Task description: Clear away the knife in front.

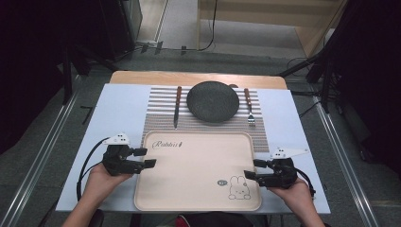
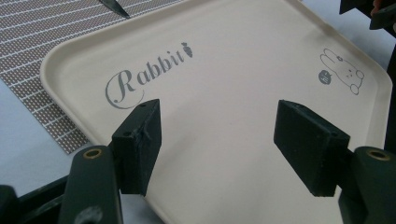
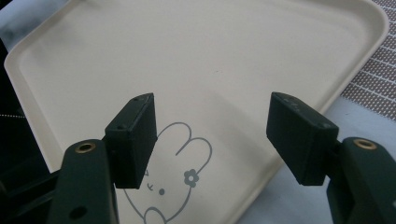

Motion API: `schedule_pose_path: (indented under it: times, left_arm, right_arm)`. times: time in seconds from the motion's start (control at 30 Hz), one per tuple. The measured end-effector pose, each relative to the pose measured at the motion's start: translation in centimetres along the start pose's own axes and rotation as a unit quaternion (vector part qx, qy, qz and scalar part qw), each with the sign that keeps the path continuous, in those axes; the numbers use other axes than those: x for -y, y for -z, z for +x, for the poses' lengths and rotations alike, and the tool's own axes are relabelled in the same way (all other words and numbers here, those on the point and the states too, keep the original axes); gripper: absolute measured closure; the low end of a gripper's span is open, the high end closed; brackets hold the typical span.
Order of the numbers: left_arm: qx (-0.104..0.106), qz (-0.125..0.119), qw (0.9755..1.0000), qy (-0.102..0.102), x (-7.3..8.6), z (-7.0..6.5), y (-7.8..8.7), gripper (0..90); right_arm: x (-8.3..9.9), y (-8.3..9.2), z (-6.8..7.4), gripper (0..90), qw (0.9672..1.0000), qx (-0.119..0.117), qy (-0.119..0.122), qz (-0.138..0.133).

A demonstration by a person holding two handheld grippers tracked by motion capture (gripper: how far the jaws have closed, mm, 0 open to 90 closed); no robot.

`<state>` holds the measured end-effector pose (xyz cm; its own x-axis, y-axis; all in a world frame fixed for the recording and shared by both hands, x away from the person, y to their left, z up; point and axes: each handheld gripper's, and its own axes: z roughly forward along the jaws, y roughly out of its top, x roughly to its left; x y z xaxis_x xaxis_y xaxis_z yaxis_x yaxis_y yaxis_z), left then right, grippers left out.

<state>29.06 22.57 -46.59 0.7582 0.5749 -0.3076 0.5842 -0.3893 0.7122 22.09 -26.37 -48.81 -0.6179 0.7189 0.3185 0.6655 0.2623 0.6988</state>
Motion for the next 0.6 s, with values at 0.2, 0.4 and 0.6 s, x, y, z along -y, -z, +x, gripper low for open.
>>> schedule_pose_path:
  times: [0.2,0.4,0.6]
  left_arm:
    - [-0.001,0.001,1.0000,0.003,0.01,0.02,-0.03,31.8]
    - [-0.004,-0.001,0.9999,0.013,-0.13,0.11,-0.03,31.8]
    - [-0.012,-0.002,0.9998,0.018,-0.31,0.26,-0.11,31.9]
  right_arm:
    - [-0.02,0.00,0.00,32.4,1.0000,0.000,0.000,0.001]
    - [0.01,-0.01,-0.06,32.5,1.0000,0.000,-0.003,0.002]
    - [0.02,-0.06,-0.08,32.4,1.0000,0.000,-0.004,0.003]
